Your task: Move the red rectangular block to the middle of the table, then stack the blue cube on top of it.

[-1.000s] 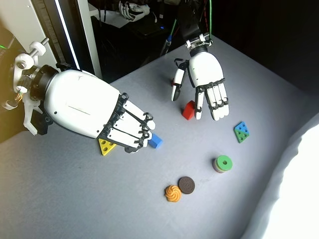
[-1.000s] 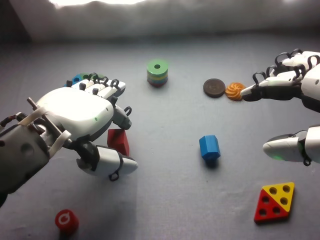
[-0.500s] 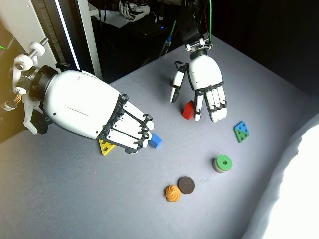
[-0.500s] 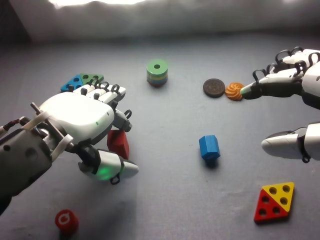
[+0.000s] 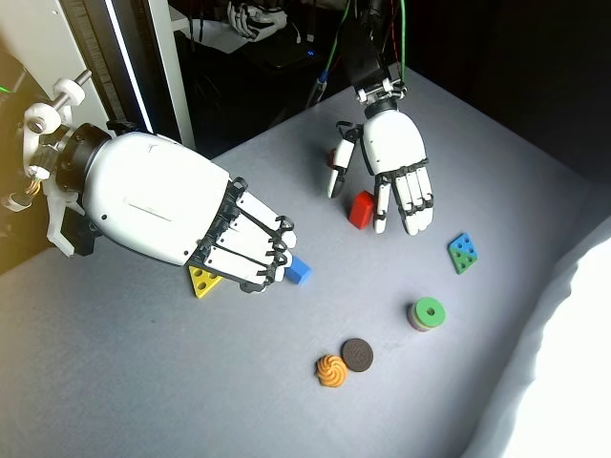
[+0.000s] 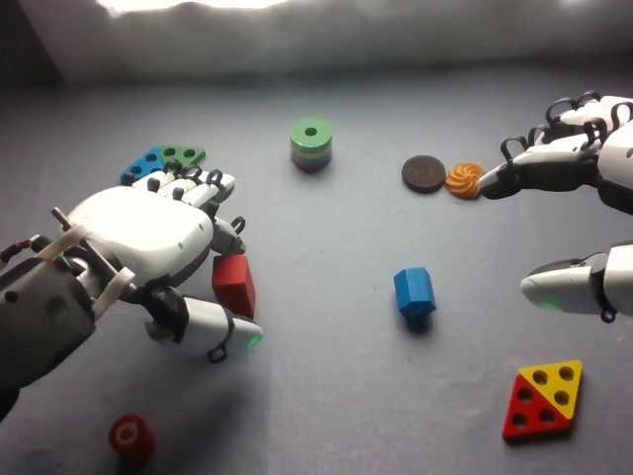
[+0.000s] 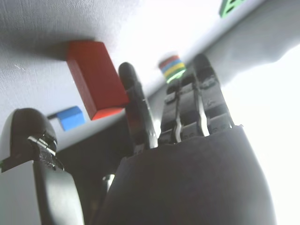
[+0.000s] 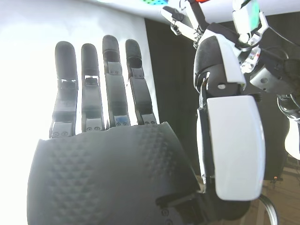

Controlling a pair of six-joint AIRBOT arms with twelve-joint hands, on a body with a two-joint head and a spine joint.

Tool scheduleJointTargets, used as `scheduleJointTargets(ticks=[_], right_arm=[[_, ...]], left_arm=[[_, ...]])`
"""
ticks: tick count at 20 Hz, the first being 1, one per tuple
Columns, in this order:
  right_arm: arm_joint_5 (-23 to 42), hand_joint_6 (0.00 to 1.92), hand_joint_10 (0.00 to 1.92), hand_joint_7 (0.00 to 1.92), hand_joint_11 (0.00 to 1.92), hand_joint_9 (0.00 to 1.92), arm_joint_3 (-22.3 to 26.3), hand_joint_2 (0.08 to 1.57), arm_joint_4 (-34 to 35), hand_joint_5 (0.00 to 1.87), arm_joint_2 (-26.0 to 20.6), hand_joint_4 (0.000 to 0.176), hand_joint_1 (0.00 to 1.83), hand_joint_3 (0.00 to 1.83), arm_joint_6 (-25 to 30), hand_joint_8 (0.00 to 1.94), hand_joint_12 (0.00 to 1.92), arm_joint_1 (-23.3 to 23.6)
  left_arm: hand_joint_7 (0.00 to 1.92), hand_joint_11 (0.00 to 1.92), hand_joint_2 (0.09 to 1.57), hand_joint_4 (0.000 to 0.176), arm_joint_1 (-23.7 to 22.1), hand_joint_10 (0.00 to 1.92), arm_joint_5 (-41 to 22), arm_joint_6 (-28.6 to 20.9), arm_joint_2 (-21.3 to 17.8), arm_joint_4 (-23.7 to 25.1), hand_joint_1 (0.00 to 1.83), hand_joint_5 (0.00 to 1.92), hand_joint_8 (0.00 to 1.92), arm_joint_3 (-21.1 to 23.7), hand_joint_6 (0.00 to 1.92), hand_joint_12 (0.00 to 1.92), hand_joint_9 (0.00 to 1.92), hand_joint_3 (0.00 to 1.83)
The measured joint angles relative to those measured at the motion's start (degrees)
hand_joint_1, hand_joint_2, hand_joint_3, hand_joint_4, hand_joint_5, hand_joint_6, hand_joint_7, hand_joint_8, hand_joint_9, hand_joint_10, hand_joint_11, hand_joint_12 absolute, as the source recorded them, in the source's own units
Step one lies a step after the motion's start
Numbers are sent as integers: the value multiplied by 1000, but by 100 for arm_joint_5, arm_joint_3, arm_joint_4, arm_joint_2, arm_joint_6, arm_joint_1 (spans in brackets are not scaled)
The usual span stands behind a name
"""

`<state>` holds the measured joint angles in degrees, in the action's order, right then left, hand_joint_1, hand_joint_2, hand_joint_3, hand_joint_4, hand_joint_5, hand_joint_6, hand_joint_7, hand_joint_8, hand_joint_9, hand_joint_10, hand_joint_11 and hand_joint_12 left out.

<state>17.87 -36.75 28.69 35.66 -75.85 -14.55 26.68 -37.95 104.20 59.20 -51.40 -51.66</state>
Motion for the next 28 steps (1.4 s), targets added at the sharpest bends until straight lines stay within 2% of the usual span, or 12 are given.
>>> scheduleJointTargets(ticks=[5,8,9,15,19,20,21,22,23,26,27,28], right_arm=[[11,313,803,430,0,71,0,1140,0,301,0,0,482,0,9,25,1476,0],[20,303,804,402,0,49,0,1156,2,265,0,0,455,4,11,11,1454,0],[20,312,808,415,0,58,0,1154,0,280,0,0,445,2,11,15,1467,0],[26,330,812,442,0,86,0,1128,2,313,0,0,510,0,13,23,1489,0],[26,329,808,433,0,72,0,1133,2,309,0,0,494,0,13,12,1479,0],[28,323,811,415,0,64,0,1139,2,290,0,0,469,3,13,4,1480,0],[28,326,814,431,0,74,0,1139,0,292,0,0,471,3,13,11,1479,0],[26,326,814,431,0,74,0,1139,2,292,0,0,471,3,13,11,1479,0],[26,327,795,432,0,85,0,1133,2,296,0,0,467,0,13,10,1472,0],[24,365,837,422,0,41,0,1150,0,278,0,0,431,2,13,4,1471,0],[26,372,844,434,0,52,0,1149,2,285,0,0,424,1,13,9,1470,0],[26,368,824,426,0,57,0,1154,2,269,0,0,403,1,13,5,1466,0]], left_arm=[[0,0,1022,87,0,0,-15,-79,83,17,423,651,0,-129,2,491,0,0],[65,0,989,68,0,3,-28,-85,111,9,527,738,1,-179,14,618,11,0],[38,0,1010,108,0,0,-26,-87,136,9,456,709,1,-192,4,637,3,9],[74,0,1069,121,0,9,-33,-105,149,9,514,820,3,-216,16,417,30,0],[120,0,1065,108,0,5,-33,-107,175,11,613,901,2,-264,10,440,42,0],[145,0,1059,89,0,6,-33,-114,177,11,668,935,8,-273,20,450,48,0],[155,0,1084,111,0,9,-33,-120,177,11,667,934,1,-275,7,495,62,0],[155,0,1084,111,0,9,-33,-120,179,9,667,934,1,-275,7,495,62,0],[173,0,1087,140,0,15,-33,-120,179,7,642,947,1,-273,7,696,99,0],[212,0,1127,147,0,9,-59,-120,245,4,657,978,3,-284,8,769,124,0],[293,0,1151,170,0,10,-55,-122,245,11,911,926,0,-284,851,975,170,0],[289,0,1139,176,-2,2,-63,-133,245,20,980,915,6,-284,1065,895,167,3]])
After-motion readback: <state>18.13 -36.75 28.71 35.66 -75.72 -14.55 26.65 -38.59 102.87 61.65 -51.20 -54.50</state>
